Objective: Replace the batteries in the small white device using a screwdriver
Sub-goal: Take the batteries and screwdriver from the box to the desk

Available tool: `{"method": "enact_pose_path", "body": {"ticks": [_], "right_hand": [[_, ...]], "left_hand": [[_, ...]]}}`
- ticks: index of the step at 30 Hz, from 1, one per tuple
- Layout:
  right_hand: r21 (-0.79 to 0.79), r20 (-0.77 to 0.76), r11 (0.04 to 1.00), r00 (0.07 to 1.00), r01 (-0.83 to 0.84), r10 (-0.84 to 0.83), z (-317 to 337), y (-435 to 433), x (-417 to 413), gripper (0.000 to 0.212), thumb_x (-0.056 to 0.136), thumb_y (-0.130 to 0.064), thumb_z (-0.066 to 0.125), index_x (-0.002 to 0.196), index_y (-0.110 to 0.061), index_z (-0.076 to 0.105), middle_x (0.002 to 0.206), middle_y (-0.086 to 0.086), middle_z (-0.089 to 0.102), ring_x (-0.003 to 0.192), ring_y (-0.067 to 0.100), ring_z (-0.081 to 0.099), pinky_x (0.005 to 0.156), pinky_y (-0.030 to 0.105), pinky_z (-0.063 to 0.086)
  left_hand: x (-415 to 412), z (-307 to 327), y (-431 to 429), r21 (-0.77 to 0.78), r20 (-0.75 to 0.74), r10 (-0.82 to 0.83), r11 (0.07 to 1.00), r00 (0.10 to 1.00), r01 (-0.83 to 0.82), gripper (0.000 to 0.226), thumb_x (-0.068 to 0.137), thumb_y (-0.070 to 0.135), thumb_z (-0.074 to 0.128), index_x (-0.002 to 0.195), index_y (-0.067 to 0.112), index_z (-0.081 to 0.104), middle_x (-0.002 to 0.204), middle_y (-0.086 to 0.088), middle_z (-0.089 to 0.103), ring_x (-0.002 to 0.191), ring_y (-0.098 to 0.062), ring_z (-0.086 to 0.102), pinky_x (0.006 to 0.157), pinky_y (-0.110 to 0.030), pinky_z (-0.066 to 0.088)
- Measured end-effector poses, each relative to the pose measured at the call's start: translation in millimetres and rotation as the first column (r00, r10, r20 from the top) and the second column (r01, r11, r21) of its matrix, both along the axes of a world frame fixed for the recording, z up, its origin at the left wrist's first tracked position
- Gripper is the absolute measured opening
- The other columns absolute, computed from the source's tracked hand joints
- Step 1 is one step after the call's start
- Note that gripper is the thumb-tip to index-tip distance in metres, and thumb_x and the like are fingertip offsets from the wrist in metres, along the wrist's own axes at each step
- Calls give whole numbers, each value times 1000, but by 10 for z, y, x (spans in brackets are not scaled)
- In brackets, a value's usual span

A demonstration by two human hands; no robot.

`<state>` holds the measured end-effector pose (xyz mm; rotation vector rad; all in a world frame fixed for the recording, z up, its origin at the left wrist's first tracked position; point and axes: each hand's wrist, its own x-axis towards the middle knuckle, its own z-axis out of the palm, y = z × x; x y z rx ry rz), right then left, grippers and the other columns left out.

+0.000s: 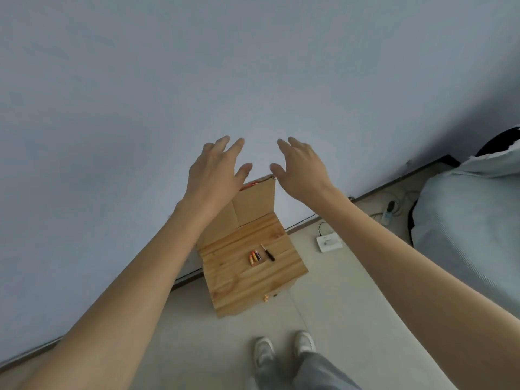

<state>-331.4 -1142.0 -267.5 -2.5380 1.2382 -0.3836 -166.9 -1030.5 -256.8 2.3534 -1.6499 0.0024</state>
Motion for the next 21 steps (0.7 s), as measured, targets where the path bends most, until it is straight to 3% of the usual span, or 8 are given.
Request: {"method": "enact_pose_path", "body": {"ticks": [5,12,17,19,21], "right_hand": [[115,-36,992,998,-56,60,-759,-205,91,45,109,-25,53,151,-10,49,140,8,55,138,32,50,91,44,54],[196,8,977,996,-84,84,-2012,-303,71,52,109,-18,55,159,-10,47,160,8,52,149,32,45,106,49,54],[258,-16,958,991,-127,136,-3125,-222,-6,40,104,-13,56,144,-8,57,127,2,60,125,31,56,80,41,51],[276,-28,953,990,-125,138,-3541,-202,-61,42,104,-14,59,146,-8,57,132,2,61,125,32,57,79,38,46],[302,-38,947,991,-113,131,-3931,-184,-116,47,106,-17,60,152,-9,55,145,5,62,133,32,56,92,40,50]], "left_hand": [[84,-709,-137,85,-66,84,993,994,-78,63,110,53,53,166,25,40,171,-10,39,156,-34,37,108,-56,51],[84,-2117,-88,204,-158,161,971,974,-127,69,106,57,57,165,24,41,169,-8,43,154,-32,39,115,-54,48],[35,-3239,51,319,-227,235,935,945,-155,78,102,64,60,168,31,34,173,-5,35,160,-33,33,119,-58,43],[45,-3687,104,353,-274,257,923,927,-152,83,99,67,62,169,35,31,175,-2,30,162,-33,26,121,-61,40],[49,-4121,132,358,-353,273,923,895,-141,89,94,63,72,169,36,31,174,-2,29,163,-31,23,124,-61,34]]}}
